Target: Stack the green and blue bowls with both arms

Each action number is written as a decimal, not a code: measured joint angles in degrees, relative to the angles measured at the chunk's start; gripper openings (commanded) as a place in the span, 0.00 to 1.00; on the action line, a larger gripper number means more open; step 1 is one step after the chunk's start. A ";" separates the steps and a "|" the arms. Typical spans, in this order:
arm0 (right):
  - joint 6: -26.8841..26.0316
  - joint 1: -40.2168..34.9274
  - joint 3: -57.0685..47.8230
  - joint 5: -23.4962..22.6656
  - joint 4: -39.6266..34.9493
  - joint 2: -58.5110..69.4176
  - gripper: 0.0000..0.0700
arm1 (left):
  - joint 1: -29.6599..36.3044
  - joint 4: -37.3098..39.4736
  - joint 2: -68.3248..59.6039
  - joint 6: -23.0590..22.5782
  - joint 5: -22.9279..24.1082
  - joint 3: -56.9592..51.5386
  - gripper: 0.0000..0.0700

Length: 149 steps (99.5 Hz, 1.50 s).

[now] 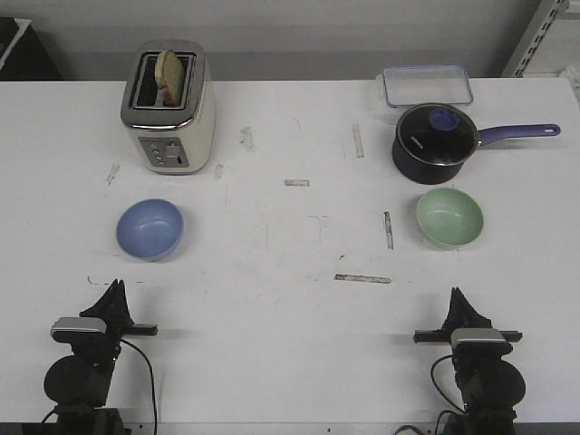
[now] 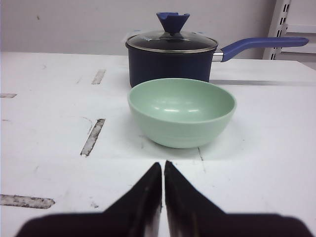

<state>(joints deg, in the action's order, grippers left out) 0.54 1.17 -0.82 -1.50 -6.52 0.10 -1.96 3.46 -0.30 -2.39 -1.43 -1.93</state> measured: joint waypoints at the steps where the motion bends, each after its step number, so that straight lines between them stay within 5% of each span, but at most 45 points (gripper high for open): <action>1: 0.02 0.00 0.00 0.02 0.00 0.00 0.00 | 0.00 0.00 0.00 0.00 0.00 0.00 0.00; 95: -0.15 0.00 0.00 0.02 0.20 0.00 0.00 | 0.00 0.00 0.00 0.22 0.00 0.00 0.00; 128: -0.44 0.02 -0.94 4.79 21.88 0.00 0.00 | 0.00 0.00 0.00 0.22 0.00 0.00 0.00; 149: -0.39 0.02 -16.20 6.19 19.28 6.54 0.00 | 0.00 0.00 0.00 0.22 0.00 0.00 0.00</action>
<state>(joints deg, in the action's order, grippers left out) 0.14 1.19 -17.02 4.69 12.75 6.63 -1.96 3.46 -0.30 -2.17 -1.43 -1.93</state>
